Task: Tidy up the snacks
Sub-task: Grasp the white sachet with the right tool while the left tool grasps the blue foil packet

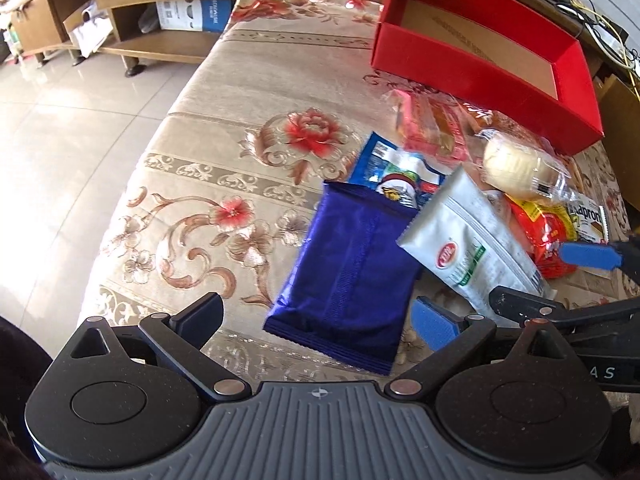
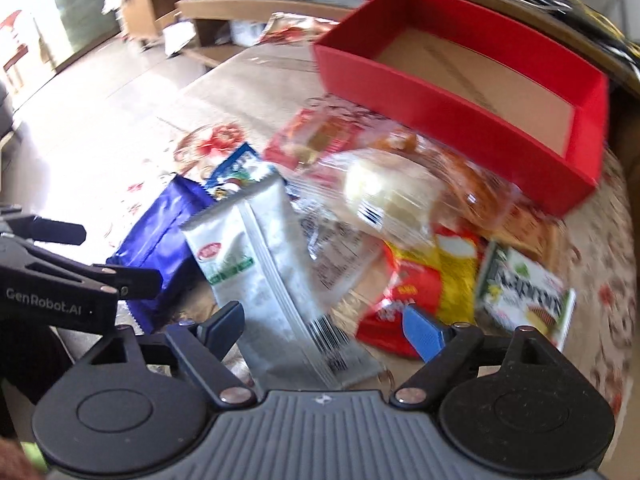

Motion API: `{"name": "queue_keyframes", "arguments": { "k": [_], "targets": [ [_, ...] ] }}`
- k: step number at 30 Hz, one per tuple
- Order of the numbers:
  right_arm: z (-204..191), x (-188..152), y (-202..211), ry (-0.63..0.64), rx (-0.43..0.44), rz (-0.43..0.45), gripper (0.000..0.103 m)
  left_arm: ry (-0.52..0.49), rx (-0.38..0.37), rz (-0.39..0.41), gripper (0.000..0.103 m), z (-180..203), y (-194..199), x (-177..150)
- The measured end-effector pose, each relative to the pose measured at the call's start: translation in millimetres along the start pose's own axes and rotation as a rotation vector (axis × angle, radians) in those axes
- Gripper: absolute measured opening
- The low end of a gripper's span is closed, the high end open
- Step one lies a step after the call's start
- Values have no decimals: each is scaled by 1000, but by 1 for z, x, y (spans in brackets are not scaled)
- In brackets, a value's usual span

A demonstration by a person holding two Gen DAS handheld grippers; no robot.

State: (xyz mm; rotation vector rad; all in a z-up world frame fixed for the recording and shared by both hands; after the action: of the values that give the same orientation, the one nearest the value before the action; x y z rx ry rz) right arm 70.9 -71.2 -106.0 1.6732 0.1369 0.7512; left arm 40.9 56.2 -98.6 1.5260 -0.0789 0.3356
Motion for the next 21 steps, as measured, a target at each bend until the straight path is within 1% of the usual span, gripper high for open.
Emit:
{"name": "queue_keyframes", "arguments": {
  "k": [5, 7, 8, 10, 11, 15, 16, 18, 19, 20, 21],
  "targets": [
    [-20, 0, -9, 102, 67, -28, 80, 15, -17, -6, 101, -9, -2, 2],
    [-26, 2, -19, 150, 36, -36, 80, 5, -13, 3, 101, -9, 0, 4],
    [-28, 4, -21, 159, 34, -37, 80, -11, -5, 6, 101, -7, 0, 5],
    [-31, 8, -25, 153, 56, -43, 80, -38, 7, 3, 101, -3, -1, 4],
    [-30, 8, -28, 150, 59, -50, 77, -47, 5, -2, 100, -1, -3, 3],
    [-24, 4, -31, 101, 76, -60, 74, -45, 6, -7, 101, -3, -6, 6],
    [-21, 3, -29, 84, 82, -58, 71, -45, 6, -12, 101, -3, -8, 7],
    [-13, 0, -25, 40, 78, -55, 58, -51, 13, -25, 101, -3, -11, 7],
    [-11, -3, -21, 21, 89, -57, 50, -55, 16, -29, 101, -3, -12, 7],
    [-9, -6, -19, 0, 109, -56, 44, -59, 17, -32, 101, -1, -13, 8],
    [-7, -10, -17, -15, 129, -58, 43, -65, 14, -34, 101, 0, -14, 8]
  ]
}}
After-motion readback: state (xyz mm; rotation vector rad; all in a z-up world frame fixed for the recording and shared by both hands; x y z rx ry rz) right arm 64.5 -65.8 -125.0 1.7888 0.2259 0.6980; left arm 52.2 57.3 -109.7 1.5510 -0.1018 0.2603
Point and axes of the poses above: each gripper's, at about its wrist camera, not at the fingertips, and y roughly against the way its jaws point, z to its right, x to its top, the point moved 9 cm from there along -y, roughly the way its jaws point, and after that the axes turned 10 degrees about -z, right-handed, at the moved point
